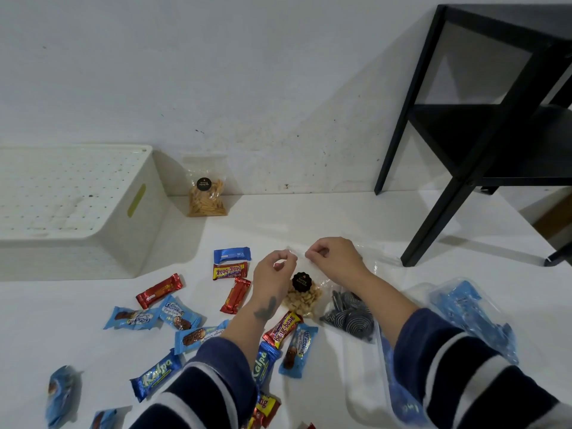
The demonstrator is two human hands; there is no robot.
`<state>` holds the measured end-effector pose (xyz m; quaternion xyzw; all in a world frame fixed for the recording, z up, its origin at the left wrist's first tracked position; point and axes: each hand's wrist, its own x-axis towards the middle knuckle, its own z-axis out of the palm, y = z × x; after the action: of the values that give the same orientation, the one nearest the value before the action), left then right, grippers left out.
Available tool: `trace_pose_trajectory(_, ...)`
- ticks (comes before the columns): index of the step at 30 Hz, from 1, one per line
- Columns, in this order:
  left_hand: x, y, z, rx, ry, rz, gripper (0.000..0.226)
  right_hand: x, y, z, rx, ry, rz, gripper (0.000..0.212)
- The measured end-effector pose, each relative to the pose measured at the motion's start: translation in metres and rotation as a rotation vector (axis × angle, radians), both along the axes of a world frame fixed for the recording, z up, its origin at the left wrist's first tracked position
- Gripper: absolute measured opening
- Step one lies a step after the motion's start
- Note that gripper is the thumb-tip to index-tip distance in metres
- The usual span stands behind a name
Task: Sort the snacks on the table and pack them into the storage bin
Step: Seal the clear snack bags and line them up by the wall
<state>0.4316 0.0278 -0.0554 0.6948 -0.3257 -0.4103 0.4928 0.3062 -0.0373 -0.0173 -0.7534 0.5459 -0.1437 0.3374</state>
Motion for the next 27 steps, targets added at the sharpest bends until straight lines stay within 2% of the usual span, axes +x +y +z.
trace_pose_trajectory(4, 0.0, -0.002, -0.002, -0.006, 0.004, -0.018, 0.018, 0.005, -0.006, -0.002, 0.015, 0.035, -0.007, 0.012)
trace_pose_trajectory(7, 0.003, 0.002, -0.007, -0.063, -0.078, -0.059, 0.014, 0.008, -0.009, -0.002, 0.025, 0.017, 0.005, 0.013)
trace_pose_trajectory(11, 0.01, 0.018, -0.031, -0.01, -0.139, -0.269, 0.056, 0.006, -0.01, -0.001, 0.056, -0.051, 0.0, 0.012)
trace_pose_trajectory(13, 0.011, 0.026, -0.043, 0.066, -0.188, -0.318, 0.064, 0.004, -0.004, -0.002, 0.039, -0.056, -0.011, 0.014)
trace_pose_trajectory(16, 0.013, 0.031, -0.053, 0.087, -0.399, -0.341, 0.075, 0.0, 0.011, -0.015, -0.046, -0.132, -0.028, 0.03)
trace_pose_trajectory(25, 0.025, 0.029, -0.06, 0.022, -0.432, -0.309, 0.07, 0.016, 0.034, -0.066, 0.097, -0.161, -0.14, 0.062)
trace_pose_trajectory(27, 0.036, 0.029, -0.058, -0.011, -0.471, -0.273, 0.066, 0.022, 0.025, -0.066, 0.105, -0.181, -0.155, 0.063)
